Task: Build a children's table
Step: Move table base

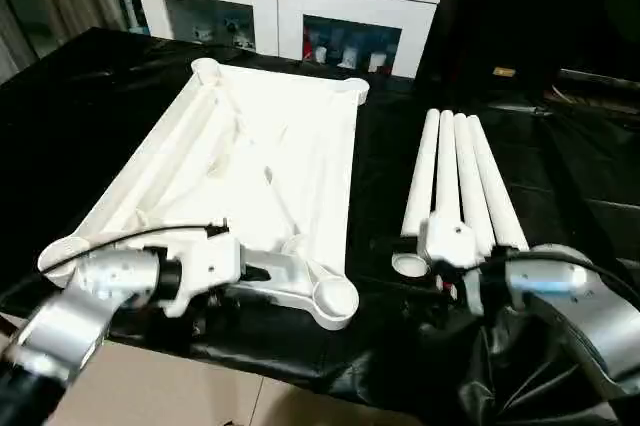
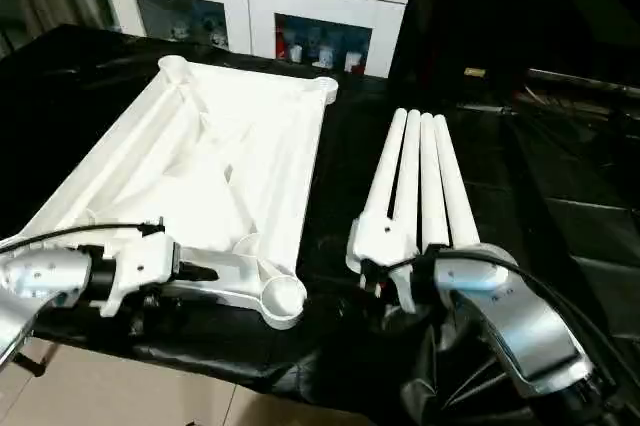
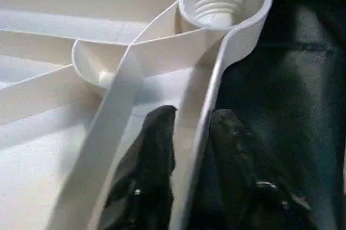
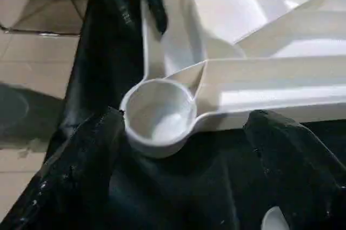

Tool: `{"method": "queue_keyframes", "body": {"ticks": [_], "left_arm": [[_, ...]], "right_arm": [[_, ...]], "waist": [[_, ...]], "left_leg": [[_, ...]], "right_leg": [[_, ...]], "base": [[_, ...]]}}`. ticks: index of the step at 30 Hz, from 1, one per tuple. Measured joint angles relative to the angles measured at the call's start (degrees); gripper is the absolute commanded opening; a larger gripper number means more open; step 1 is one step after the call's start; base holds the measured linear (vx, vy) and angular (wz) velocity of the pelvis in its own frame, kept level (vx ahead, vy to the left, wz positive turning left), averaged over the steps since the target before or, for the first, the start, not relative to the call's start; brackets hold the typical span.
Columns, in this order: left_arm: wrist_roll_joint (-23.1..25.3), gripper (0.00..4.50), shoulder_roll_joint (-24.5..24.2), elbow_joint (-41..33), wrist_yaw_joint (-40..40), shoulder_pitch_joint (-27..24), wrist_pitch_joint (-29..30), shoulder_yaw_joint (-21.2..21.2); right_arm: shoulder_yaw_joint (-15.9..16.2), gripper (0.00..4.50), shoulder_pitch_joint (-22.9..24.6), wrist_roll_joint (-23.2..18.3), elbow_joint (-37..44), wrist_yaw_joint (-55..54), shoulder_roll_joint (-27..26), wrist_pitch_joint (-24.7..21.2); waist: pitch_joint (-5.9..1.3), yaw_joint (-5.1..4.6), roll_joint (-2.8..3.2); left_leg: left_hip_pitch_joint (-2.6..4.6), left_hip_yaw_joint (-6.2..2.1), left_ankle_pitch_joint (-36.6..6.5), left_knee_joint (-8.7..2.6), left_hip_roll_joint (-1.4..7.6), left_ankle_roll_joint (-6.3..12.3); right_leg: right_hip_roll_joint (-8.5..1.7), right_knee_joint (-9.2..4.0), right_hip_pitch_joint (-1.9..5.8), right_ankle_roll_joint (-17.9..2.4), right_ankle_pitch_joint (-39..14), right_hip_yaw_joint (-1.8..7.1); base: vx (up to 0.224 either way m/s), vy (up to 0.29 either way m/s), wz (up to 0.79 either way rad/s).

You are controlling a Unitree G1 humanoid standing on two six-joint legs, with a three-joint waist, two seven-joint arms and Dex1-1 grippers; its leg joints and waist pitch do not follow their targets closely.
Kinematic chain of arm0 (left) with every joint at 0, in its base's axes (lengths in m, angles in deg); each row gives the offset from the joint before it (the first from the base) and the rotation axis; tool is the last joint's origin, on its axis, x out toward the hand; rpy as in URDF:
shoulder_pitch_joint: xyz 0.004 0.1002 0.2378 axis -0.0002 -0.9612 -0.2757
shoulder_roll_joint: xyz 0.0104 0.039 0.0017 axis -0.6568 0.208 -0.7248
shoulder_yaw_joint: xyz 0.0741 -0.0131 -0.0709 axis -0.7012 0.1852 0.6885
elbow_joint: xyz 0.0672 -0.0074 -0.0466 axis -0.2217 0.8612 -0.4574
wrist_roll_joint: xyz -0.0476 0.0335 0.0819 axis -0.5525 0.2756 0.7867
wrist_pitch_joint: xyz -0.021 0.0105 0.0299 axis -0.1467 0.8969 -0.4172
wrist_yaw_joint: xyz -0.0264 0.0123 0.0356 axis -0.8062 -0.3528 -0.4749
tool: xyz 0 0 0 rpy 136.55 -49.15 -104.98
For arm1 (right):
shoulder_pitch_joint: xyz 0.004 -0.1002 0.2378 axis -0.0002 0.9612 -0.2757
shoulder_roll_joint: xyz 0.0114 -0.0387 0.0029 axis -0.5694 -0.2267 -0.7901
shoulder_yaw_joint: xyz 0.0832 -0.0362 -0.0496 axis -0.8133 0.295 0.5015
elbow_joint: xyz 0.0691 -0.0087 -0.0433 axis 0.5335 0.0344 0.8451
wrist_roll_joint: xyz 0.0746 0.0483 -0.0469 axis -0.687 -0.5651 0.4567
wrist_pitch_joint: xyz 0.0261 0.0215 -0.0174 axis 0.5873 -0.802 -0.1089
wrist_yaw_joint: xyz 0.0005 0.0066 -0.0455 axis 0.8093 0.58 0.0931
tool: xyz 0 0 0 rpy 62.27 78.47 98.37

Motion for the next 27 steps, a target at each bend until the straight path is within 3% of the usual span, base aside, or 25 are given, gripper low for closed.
{"method": "queue_keyframes", "body": {"ticks": [2,4,13,19,27], "left_arm": [[0.43,1.06,-0.01,0.20,-0.69,0.05,-0.30,-0.21],[0.82,0.73,0.22,2.20,-1.35,0.95,-1.43,-1.31],[1.72,0.07,0.09,5.70,-5.63,3.90,-4.09,-3.58],[2.48,0.01,0.88,8.45,-6.31,5.63,-5.70,-3.99],[5.15,0.01,3.34,14.53,-0.65,8.32,-10.43,-3.89]], "right_arm": [[0.00,3.96,0.07,0.00,0.57,0.33,0.32,0.01],[0.02,3.96,0.09,-0.02,0.82,0.98,0.63,-0.04],[0.41,3.96,0.11,-0.87,1.54,2.65,1.74,-0.23],[0.38,3.96,0.10,-1.00,2.18,2.99,1.95,-0.52],[0.06,3.96,-1.30,0.63,0.65,-0.31,0.12,-0.48]], "waist": [[0.00,-0.15,0.02],[0.00,-0.13,0.01],[-0.01,-0.46,-0.01],[-0.02,-0.80,-0.01],[-0.01,-1.18,-0.09]], "left_leg": [[0.00,0.01,0.00,-0.01,0.01,0.00],[0.00,0.02,0.00,-0.02,0.03,0.00],[0.03,0.22,0.00,-0.03,0.11,0.00],[0.07,0.54,0.00,-0.04,0.31,0.00],[0.09,0.56,0.13,-0.04,0.40,-0.24]], "right_leg": [[0.01,0.00,0.00,0.00,0.00,0.01],[0.02,0.00,-0.01,0.00,0.00,0.00],[0.02,-0.03,-0.02,-0.03,-0.02,0.05],[0.03,0.00,-0.03,-0.04,-0.02,0.05],[0.02,0.23,-0.05,-0.05,-0.01,0.02]], "base": [[0.000,0.000,0.00],[0.000,0.000,0.00],[0.000,0.000,0.00],[0.000,0.000,0.00],[0.000,0.000,0.00]]}}
